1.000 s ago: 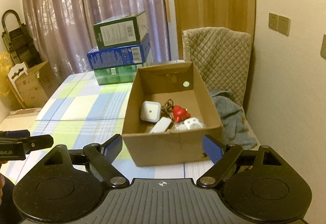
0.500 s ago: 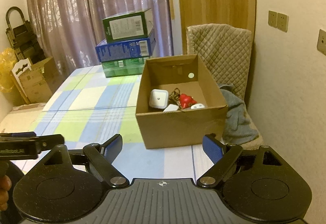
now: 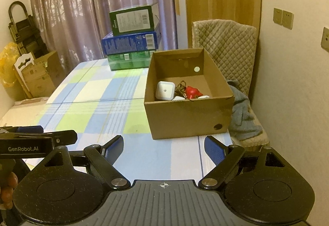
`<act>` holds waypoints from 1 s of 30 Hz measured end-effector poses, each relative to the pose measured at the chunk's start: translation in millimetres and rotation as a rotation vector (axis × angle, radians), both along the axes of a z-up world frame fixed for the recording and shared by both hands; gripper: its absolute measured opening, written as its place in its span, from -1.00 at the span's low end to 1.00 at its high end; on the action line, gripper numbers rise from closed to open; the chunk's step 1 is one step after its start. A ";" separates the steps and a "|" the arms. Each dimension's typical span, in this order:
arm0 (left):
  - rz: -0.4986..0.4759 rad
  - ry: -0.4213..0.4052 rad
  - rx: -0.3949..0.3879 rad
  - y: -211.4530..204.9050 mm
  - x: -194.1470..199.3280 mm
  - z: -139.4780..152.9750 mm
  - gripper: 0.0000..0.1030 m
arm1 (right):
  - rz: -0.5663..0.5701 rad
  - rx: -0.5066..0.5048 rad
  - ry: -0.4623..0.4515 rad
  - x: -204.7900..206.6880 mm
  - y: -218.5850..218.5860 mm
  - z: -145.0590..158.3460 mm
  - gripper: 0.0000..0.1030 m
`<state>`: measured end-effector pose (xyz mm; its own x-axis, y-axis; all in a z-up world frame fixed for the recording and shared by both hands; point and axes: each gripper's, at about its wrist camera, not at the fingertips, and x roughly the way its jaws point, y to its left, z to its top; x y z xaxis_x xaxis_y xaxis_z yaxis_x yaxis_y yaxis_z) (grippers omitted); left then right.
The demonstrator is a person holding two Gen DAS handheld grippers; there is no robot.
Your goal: Organize rigid objects
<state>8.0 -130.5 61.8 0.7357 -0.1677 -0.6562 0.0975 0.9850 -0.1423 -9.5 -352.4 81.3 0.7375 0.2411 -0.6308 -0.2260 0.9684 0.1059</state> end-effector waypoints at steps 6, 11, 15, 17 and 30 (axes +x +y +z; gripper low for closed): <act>-0.010 0.006 0.004 -4.2 -1.0 -4.6 0.98 | -0.015 -0.005 0.006 -0.4 -4.4 -4.3 0.61; -0.019 0.009 0.005 -8.8 -0.9 -7.1 0.98 | -0.024 -0.008 0.007 -1.0 -8.0 -6.2 0.61; -0.021 0.011 0.007 -11.3 -2.1 -8.2 0.98 | -0.026 -0.010 0.007 -0.4 -9.8 -7.6 0.61; -0.021 0.011 0.009 -12.3 -2.2 -8.7 0.98 | -0.029 -0.008 0.006 -0.6 -11.3 -8.1 0.61; -0.023 0.012 0.010 -14.4 -2.2 -9.8 0.98 | -0.037 -0.013 0.002 -0.8 -13.1 -6.4 0.61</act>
